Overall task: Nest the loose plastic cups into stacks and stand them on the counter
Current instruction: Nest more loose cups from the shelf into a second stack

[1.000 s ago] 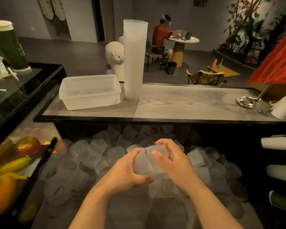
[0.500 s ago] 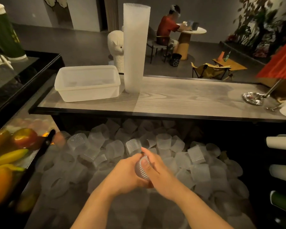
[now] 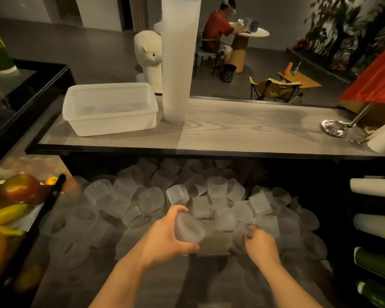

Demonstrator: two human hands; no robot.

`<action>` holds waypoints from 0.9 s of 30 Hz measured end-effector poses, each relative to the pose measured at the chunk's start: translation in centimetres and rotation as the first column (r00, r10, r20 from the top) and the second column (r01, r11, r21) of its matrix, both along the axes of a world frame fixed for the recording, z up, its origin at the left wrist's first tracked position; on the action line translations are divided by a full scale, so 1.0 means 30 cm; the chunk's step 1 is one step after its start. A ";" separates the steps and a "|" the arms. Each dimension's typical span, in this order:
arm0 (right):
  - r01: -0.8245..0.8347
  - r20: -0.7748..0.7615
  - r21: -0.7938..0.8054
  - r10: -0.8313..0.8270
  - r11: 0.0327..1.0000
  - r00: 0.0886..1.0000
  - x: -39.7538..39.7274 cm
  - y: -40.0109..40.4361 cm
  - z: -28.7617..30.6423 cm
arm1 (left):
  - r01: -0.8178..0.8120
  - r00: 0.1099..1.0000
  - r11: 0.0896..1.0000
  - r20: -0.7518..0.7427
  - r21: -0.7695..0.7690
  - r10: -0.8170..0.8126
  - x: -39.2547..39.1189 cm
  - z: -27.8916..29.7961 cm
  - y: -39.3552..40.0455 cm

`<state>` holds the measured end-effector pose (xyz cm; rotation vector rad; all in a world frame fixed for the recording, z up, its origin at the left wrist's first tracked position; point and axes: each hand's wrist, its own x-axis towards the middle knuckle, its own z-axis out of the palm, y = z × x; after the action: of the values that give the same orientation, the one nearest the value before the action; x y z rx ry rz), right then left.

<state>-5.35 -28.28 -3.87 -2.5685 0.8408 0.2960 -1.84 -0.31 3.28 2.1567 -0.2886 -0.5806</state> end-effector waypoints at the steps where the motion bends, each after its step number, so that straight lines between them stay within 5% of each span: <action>1: -0.002 -0.001 -0.004 0.002 1.000 1.000 -0.001 -0.002 -0.009 | 0.002 1.000 1.000 0.001 0.006 -0.002 -0.001 0.000 0.005; 8: -0.058 0.073 -0.031 0.060 0.998 0.995 -0.025 0.037 0.085 | 0.027 0.999 0.999 -0.019 0.041 -0.027 -0.013 -0.038 0.033; 12: -0.168 0.307 0.180 0.107 0.969 0.946 -0.033 0.106 0.187 | 0.050 0.998 0.998 -0.033 0.049 -0.049 -0.014 -0.049 0.026; 15: -0.233 0.395 0.435 0.049 0.869 0.918 -0.022 0.178 0.269 | 0.075 0.997 0.997 -0.020 0.026 -0.075 -0.008 -0.044 0.020; 18: -0.259 0.396 0.714 -0.070 0.651 0.915 -0.018 0.254 0.316 | 0.094 0.996 0.995 -0.007 -0.046 -0.094 0.001 -0.021 0.021; 20: -0.272 0.401 0.768 -0.104 0.581 0.910 -0.017 0.298 0.330 | 0.099 0.995 0.988 0.002 -0.116 -0.100 0.009 0.002 0.026; 27: -0.309 0.440 0.685 -0.038 0.660 0.897 -0.004 0.377 0.352 | 0.102 0.994 0.982 0.047 -0.160 -0.095 0.024 0.045 0.061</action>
<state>-5.46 -16.97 6.69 -1.7933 0.2513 0.0818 -1.13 1.52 4.64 2.0068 -0.4509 -0.5516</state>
